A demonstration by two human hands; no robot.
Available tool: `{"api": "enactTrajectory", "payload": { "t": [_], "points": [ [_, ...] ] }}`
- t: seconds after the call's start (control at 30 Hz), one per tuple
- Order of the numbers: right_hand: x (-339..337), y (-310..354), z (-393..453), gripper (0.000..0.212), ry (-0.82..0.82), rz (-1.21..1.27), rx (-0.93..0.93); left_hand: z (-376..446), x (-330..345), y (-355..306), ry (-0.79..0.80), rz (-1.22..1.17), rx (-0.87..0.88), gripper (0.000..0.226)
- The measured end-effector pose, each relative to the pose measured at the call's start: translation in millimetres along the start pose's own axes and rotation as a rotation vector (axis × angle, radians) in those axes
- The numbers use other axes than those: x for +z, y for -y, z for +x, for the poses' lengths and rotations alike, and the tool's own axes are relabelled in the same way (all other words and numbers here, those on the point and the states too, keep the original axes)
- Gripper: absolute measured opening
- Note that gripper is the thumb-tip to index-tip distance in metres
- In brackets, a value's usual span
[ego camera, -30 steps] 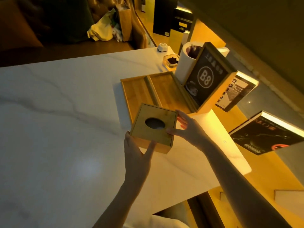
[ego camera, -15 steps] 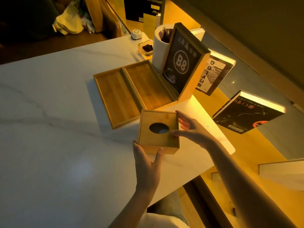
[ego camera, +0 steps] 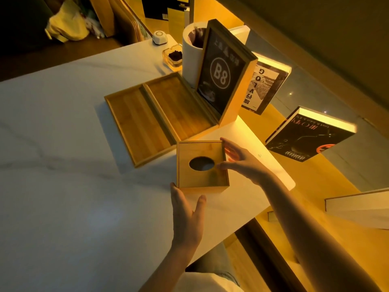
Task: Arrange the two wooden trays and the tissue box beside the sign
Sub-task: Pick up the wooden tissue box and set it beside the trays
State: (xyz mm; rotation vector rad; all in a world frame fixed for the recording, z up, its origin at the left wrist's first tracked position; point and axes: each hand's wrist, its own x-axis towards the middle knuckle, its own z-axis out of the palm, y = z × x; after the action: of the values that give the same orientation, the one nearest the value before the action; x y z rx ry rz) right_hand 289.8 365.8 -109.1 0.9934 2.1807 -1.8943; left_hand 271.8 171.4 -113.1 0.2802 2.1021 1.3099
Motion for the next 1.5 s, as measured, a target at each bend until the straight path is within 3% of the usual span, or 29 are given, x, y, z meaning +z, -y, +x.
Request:
{"api": "enactTrajectory", "payload": {
  "t": [0.07,0.17,0.27,0.4,0.6,0.83,1.13,1.3,1.5],
  "points": [
    [0,1,2,0.051,-0.148,0.044,-0.011,-1,-5,3,-0.020,0.088,0.065,0.084],
    [0,-1,2,0.038,-0.323,0.096,-0.070,-5,-11,8,-0.119,0.525,0.363,0.079],
    [6,-2,3,0.042,-0.230,0.092,-0.112,-5,-10,7,-0.074,0.850,0.415,0.083],
    [15,-2,5,0.047,-0.202,0.181,-0.079,1,-15,11,-0.057,1.022,0.388,0.080],
    [19,-3,4,0.050,-0.261,0.127,-0.056,6,-22,13,-0.018,1.022,0.393,0.078],
    [24,-14,-17,0.038,-0.426,0.125,-0.149,41,-50,24,0.089,1.015,0.468,0.073],
    [50,-31,-37,0.033,-0.657,0.265,-0.112,99,-91,1,0.317,1.087,0.633,0.073],
    [62,-29,-38,0.033,-0.746,0.294,-0.069,108,-93,-4,0.332,1.138,0.665,0.085],
    [61,-23,-41,0.036,-0.723,0.212,-0.037,106,-91,-2,0.306,1.126,0.659,0.086]
  ]
}}
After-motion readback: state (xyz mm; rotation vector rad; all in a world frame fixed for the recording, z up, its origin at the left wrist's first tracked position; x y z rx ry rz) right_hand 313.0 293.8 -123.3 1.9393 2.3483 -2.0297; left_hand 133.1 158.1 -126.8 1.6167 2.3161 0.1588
